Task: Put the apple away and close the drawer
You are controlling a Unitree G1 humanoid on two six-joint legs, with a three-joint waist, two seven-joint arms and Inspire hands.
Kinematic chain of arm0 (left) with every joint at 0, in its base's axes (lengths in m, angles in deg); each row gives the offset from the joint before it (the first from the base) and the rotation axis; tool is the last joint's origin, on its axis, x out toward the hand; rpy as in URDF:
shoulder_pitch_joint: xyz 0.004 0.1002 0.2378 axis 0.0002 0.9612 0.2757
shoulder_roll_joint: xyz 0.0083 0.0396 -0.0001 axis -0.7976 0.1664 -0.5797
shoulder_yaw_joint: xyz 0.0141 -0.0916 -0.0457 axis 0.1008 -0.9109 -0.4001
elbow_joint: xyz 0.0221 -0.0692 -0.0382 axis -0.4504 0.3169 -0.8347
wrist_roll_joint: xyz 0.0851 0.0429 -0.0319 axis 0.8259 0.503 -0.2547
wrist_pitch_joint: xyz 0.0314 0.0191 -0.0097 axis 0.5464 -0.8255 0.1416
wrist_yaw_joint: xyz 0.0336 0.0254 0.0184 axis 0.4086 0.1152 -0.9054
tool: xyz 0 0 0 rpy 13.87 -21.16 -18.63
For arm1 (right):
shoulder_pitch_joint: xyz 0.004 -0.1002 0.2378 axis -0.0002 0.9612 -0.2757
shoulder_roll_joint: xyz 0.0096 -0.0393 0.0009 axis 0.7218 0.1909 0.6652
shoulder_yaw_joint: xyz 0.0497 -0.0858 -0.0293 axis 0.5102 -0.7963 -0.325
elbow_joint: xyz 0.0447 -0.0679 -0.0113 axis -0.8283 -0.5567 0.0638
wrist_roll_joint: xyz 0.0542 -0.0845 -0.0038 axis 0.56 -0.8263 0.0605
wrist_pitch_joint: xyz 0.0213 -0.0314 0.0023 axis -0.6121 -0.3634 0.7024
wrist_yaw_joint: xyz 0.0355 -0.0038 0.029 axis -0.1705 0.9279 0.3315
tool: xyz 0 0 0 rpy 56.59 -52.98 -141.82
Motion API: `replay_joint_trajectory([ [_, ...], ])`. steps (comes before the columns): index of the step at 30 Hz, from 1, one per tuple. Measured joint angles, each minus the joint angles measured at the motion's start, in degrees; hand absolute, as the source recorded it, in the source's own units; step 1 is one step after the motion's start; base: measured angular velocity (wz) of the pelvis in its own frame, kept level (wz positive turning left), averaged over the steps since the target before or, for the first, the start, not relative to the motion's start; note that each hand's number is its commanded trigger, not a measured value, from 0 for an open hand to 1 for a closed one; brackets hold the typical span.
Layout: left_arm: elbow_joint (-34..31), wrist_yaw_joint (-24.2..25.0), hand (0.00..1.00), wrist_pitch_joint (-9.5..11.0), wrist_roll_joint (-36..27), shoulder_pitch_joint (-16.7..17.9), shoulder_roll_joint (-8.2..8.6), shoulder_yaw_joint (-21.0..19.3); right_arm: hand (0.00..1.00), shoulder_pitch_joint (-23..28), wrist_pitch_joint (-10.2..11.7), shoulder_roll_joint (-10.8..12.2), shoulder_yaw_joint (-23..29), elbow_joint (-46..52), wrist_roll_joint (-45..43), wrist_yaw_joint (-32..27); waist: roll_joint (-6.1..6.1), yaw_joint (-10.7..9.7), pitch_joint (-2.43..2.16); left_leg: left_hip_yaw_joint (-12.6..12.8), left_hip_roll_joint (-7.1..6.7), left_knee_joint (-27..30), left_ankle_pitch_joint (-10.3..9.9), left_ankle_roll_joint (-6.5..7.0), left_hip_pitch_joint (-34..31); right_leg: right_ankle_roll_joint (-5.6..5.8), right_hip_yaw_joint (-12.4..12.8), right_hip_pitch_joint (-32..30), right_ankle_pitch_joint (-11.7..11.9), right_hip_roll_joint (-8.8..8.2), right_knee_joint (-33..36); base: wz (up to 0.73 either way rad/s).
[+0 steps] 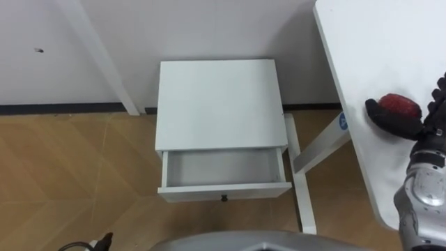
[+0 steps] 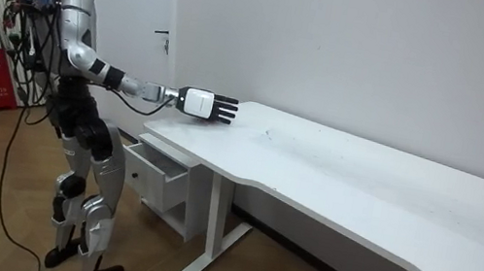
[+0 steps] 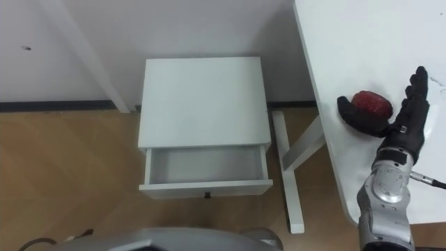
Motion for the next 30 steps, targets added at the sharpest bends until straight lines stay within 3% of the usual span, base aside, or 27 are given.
replay_joint_trajectory([
  [10, 0.0, 0.0, 0.0, 0.0, 0.0, 0.0, 0.05, 0.0, 0.02, 0.0, 0.3, 0.0, -0.5, -1.0, -0.6, 1.1, 0.08, -0.3, 0.11, 0.0, 0.02, 0.0, 0.0, 0.0, 0.0, 0.0, 0.0, 0.0, 0.0, 0.01, 0.1, 0.0],
  [11, 0.0, 0.0, 0.0, 0.0, 0.0, 0.0, 0.05, 0.0, 0.77, 0.0, 0.4, 0.0, -0.5, -1.2, -1.0, 1.2, 0.05, -0.3, 0.11, 0.0, 0.01, 0.0, 0.0, 0.0, 0.0, 0.0, 0.0, -0.1, 0.0, 0.01, 0.1, 0.0],
  [12, 0.0, 0.0, 0.0, 0.0, 0.0, 0.0, 0.05, 0.0, 1.0, 0.0, 0.5, 0.0, -0.5, -1.3, -2.0, 1.4, 0.03, -0.3, 0.1, 0.0, 0.02, 0.0, 0.0, 0.0, 0.0, 0.0, 0.0, -0.1, 0.0, 0.01, 0.1, 0.0],
  [30, 0.0, 0.2, 0.0, 0.0, 0.4, 0.3, 0.04, 0.0, 1.0, 0.0, 1.7, 0.0, 1.8, -3.2, -7.1, 0.7, 0.03, -1.1, -0.14, 0.0, 0.27, 0.1, 0.0, -0.06, -0.3, -0.01, -0.9, 0.1, 0.0, 0.06, 0.4, 0.0],
])
